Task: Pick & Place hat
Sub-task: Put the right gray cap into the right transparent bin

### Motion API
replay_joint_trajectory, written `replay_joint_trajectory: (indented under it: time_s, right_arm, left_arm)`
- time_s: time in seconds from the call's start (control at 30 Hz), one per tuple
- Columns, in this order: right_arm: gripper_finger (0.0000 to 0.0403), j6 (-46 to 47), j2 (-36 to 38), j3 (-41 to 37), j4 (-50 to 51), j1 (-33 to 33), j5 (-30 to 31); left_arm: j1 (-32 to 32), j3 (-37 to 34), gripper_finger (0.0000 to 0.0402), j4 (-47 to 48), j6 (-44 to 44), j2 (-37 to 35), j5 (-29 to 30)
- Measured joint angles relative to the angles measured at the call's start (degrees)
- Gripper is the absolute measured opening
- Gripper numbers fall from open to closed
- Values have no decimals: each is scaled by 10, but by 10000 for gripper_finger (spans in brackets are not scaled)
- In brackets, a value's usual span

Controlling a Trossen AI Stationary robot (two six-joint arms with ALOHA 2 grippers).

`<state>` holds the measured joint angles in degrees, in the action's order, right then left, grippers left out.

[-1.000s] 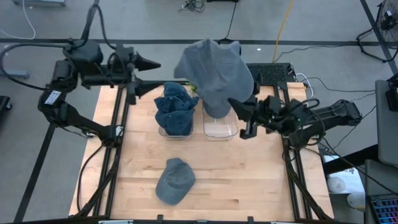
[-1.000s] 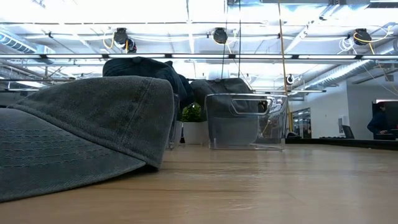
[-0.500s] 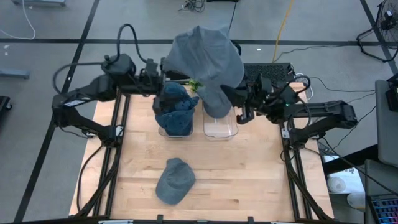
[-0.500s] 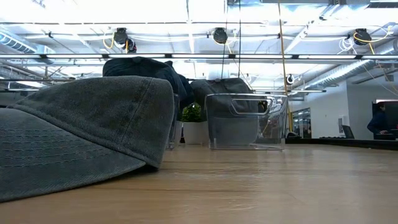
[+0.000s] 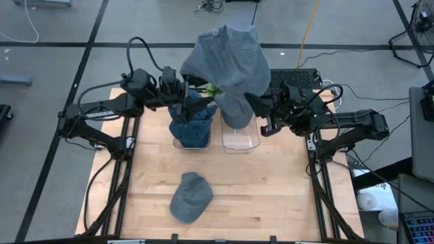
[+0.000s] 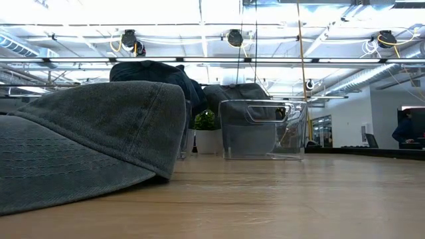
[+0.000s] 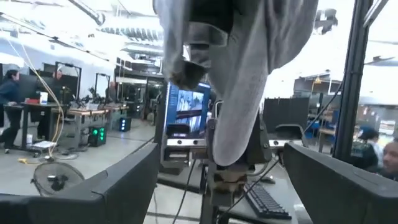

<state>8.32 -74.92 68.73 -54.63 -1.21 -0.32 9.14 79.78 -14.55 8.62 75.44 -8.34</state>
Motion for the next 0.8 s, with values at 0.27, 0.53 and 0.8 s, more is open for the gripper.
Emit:
replay_joint_trajectory:
  time_s: [0.27,0.53,0.8]
  right_arm:
    - [0,10,-20,0,7,5,0]
    - [0,16,-38,-1,-1,13,1]
    - [0,30,-48,0,0,13,2]
  left_arm:
    - [-14,-3,351,-6,21,13,8]
    - [-36,-3,351,-7,22,22,7]
    - [-40,-3,296,-7,53,22,9]
